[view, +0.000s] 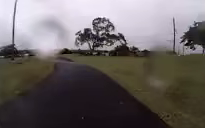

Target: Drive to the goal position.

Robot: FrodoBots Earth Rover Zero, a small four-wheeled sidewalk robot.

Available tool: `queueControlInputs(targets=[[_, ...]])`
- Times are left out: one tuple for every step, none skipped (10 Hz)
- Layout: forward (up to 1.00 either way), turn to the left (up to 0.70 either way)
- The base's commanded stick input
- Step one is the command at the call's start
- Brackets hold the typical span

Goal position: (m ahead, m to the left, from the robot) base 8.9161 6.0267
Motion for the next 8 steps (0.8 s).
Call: queueControlInputs(targets=[[0.85,0.0],[0.85,0.0],[0.85,0.0],[0.85,0.0],[0.85,0.0],[0.85,0.0],[0.85,0.0],[0.85,0.0]])
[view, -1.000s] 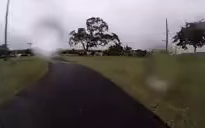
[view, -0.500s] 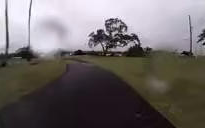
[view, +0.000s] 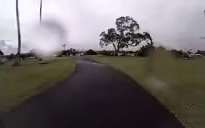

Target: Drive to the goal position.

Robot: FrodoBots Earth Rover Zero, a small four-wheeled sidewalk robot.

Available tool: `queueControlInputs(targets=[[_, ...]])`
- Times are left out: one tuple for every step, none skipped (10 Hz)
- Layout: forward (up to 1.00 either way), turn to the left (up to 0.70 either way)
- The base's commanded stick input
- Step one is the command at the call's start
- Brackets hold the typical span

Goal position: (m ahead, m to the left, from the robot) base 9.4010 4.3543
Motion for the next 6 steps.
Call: queueControlInputs(targets=[[0.85,0.0],[0.85,0.0],[0.85,0.0],[0.85,0.0],[0.85,0.0],[0.85,0.0]])
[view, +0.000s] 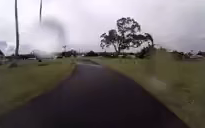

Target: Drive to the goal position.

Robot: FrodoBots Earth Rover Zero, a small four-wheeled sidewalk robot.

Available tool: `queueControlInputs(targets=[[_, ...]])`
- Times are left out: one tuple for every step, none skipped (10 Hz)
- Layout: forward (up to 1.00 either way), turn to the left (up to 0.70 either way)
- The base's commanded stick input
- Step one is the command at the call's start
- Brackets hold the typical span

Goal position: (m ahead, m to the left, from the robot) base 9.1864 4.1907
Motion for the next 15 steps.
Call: queueControlInputs(targets=[[0.85,0.0],[0.85,0.0],[0.85,0.0],[0.85,0.0],[0.85,0.0],[0.85,0.0],[0.85,0.0],[0.85,0.0],[0.85,0.0],[0.85,0.0],[0.85,0.0],[0.85,0.0],[0.85,0.0],[0.85,0.0],[0.85,0.0]])
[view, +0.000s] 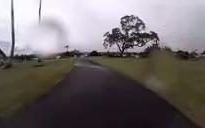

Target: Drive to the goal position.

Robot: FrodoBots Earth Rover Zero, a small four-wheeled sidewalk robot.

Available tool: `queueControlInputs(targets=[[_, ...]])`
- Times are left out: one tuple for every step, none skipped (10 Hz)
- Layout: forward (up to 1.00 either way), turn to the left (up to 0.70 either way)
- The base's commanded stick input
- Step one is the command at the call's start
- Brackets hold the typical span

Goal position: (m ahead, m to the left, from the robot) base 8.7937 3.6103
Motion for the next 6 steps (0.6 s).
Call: queueControlInputs(targets=[[0.85,0.0],[0.85,0.0],[0.85,0.0],[0.85,0.0],[0.85,0.0],[0.85,0.0]])
